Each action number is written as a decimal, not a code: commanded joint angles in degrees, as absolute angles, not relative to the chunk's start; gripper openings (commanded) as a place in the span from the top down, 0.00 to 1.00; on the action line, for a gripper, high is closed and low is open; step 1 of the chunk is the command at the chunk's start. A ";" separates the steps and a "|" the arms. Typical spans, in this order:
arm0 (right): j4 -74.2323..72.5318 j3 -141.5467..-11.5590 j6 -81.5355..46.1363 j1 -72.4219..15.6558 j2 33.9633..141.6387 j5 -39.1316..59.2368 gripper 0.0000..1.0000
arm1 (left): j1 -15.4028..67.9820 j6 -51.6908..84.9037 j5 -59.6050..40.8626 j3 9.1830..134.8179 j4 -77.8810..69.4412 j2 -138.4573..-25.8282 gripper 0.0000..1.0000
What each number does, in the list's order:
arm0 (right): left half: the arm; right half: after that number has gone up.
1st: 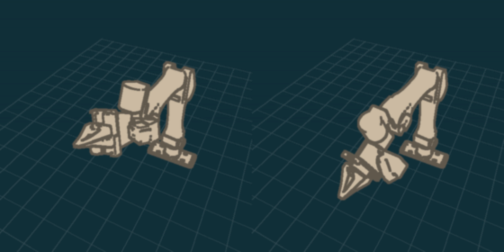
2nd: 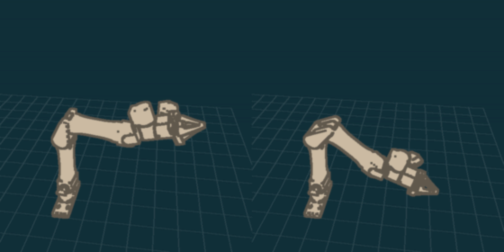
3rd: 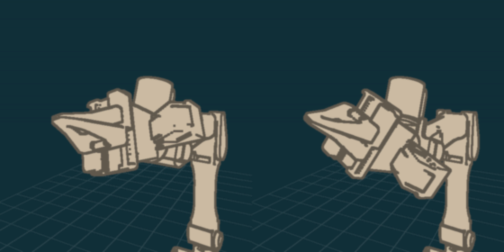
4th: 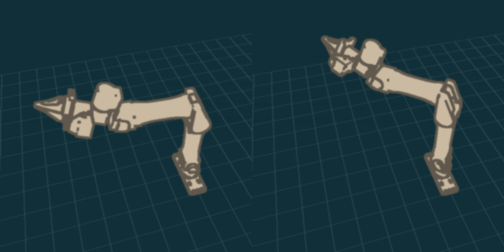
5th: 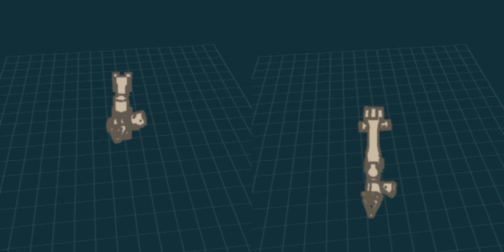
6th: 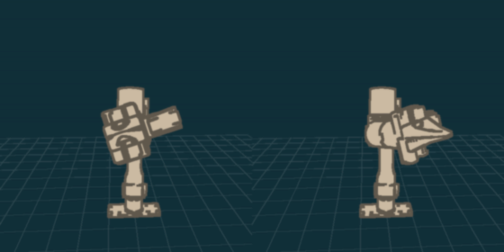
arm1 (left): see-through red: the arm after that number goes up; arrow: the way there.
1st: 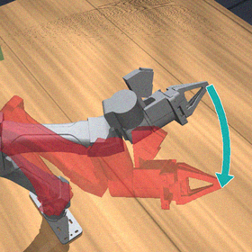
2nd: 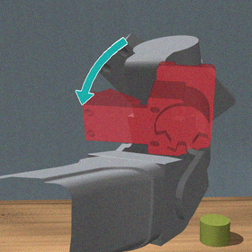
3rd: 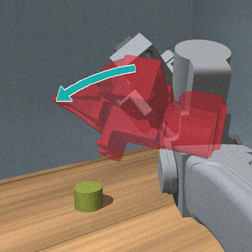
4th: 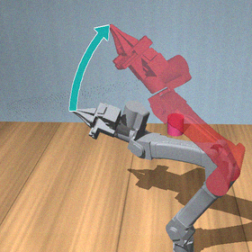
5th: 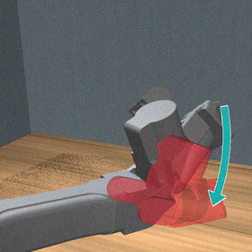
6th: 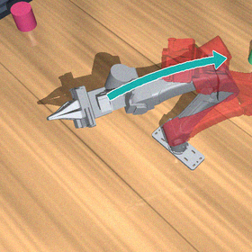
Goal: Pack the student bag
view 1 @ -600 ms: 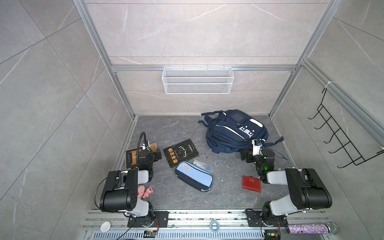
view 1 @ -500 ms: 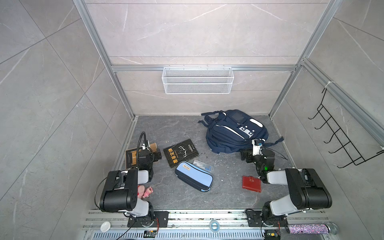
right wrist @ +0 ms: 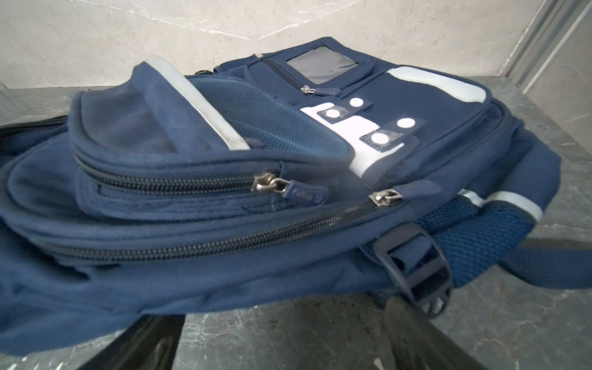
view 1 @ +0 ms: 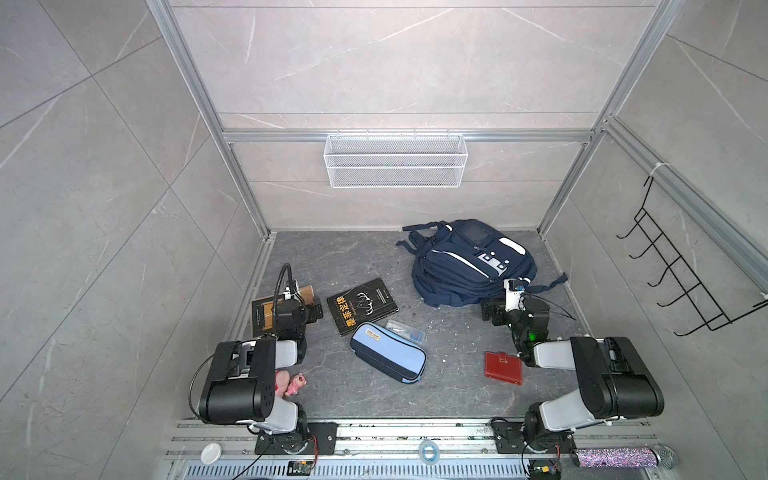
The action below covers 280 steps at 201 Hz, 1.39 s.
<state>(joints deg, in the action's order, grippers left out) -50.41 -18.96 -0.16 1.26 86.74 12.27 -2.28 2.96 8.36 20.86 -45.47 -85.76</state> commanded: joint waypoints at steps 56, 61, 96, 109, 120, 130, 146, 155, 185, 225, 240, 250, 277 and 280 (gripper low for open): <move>-53.70 -19.07 0.16 1.07 86.74 13.58 0.00 | -2.45 1.42 7.73 20.62 -48.32 -85.87 0.00; -53.70 -19.07 0.21 1.08 86.70 13.65 0.00 | -2.46 1.45 7.72 20.65 -48.34 -85.87 0.00; -53.61 -19.07 0.10 1.08 86.70 13.62 0.00 | -2.46 1.41 7.73 20.64 -48.32 -85.87 0.00; -53.49 -19.20 0.01 1.07 86.70 13.34 0.00 | -2.46 1.41 7.74 20.62 -48.34 -85.87 0.00; -53.09 -19.42 -0.44 1.12 86.78 12.10 0.00 | -2.46 1.41 7.74 20.58 -48.34 -85.87 0.00; -53.09 -19.42 -0.44 1.14 86.70 12.12 0.00 | -2.46 1.41 7.68 20.66 -48.30 -85.87 0.00; -53.09 -19.42 -0.44 1.09 86.70 12.11 0.00 | -2.46 1.51 7.74 20.71 -48.32 -85.88 0.00; -53.09 -19.42 -0.45 1.12 86.76 12.12 0.00 | -2.46 1.41 7.73 20.70 -48.26 -85.87 0.00; -53.04 -19.40 -0.42 1.13 86.83 12.11 0.00 | -2.46 1.40 7.80 20.70 -48.32 -85.96 0.00; -52.99 -19.51 -0.38 1.11 86.84 12.00 0.00 | -2.45 1.41 7.78 20.74 -48.31 -85.96 0.00; -52.99 -19.51 -0.43 1.08 86.83 12.03 0.00 | -2.45 1.49 7.73 20.69 -48.32 -85.96 0.00; -53.00 -19.51 -0.44 1.09 86.81 12.04 0.00 | -2.46 1.46 7.71 20.72 -48.34 -85.96 0.00; -53.15 -19.34 -0.43 1.09 86.67 12.00 0.00 | -2.42 1.49 7.54 20.50 -48.68 -85.74 0.00; -53.30 -19.26 -0.44 1.08 86.62 11.99 0.00 | -2.41 1.60 7.75 20.67 -48.46 -85.59 0.00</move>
